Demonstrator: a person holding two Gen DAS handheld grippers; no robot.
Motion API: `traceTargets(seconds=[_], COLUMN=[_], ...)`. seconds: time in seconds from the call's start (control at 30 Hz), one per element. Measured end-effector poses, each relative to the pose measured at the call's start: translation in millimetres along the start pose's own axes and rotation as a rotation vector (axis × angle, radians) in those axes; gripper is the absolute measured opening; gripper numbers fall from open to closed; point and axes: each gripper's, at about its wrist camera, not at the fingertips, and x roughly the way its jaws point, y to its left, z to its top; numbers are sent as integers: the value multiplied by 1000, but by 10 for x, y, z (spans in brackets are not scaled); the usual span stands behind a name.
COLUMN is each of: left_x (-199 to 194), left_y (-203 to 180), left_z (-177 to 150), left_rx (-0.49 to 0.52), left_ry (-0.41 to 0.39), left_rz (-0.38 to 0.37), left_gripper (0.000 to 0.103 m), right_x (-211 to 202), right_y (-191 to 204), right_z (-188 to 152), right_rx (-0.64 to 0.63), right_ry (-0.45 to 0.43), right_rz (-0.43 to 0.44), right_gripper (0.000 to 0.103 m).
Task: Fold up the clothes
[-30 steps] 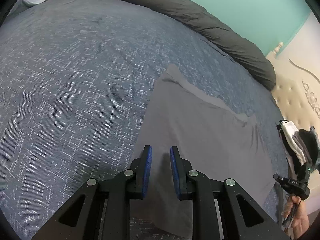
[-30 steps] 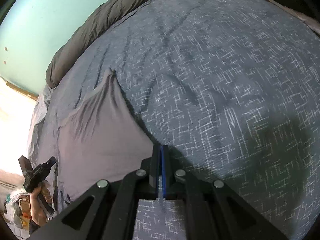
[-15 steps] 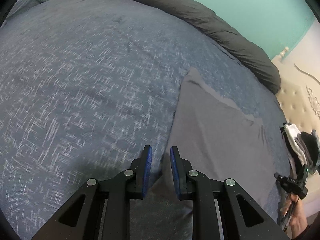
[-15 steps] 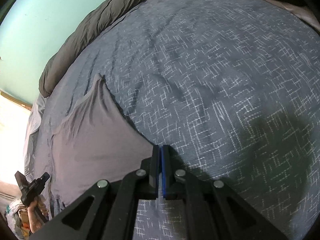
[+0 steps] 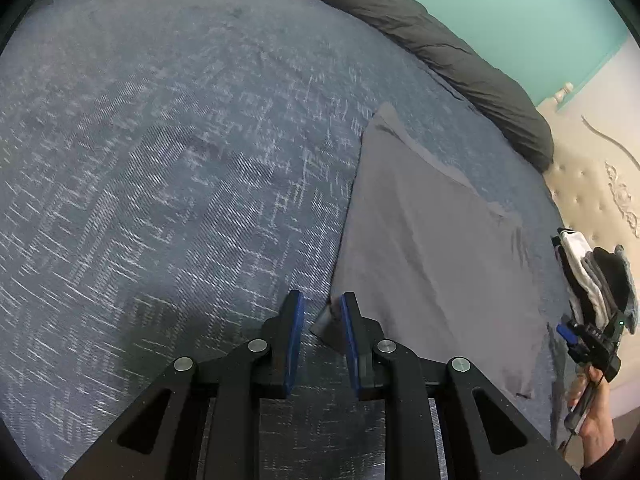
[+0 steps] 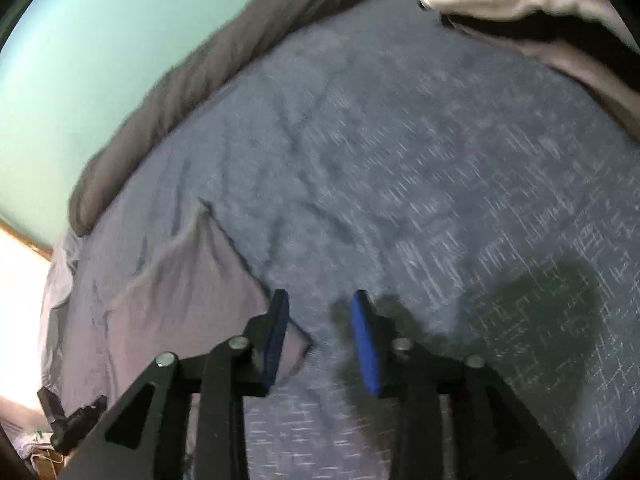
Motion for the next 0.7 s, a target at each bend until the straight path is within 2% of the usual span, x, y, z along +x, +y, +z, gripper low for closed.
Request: traceTargets(seconds=[0.13, 0.37, 0.7], left_x=[34, -6, 14], left_y=[-16, -10, -37], left_z=[-22, -50, -117], left_rx=[6, -11, 20], left_ry=[1, 0, -6], left_rz=[13, -7, -5], left_gripper=[20, 20, 20], right_x=[11, 172, 285], right_y=[266, 510, 448], right_z=[-78, -281, -460], right_rx=[-51, -55, -26], right_ry=[5, 20, 20], right_rz=[90, 222, 251], right_gripper=[35, 35, 35])
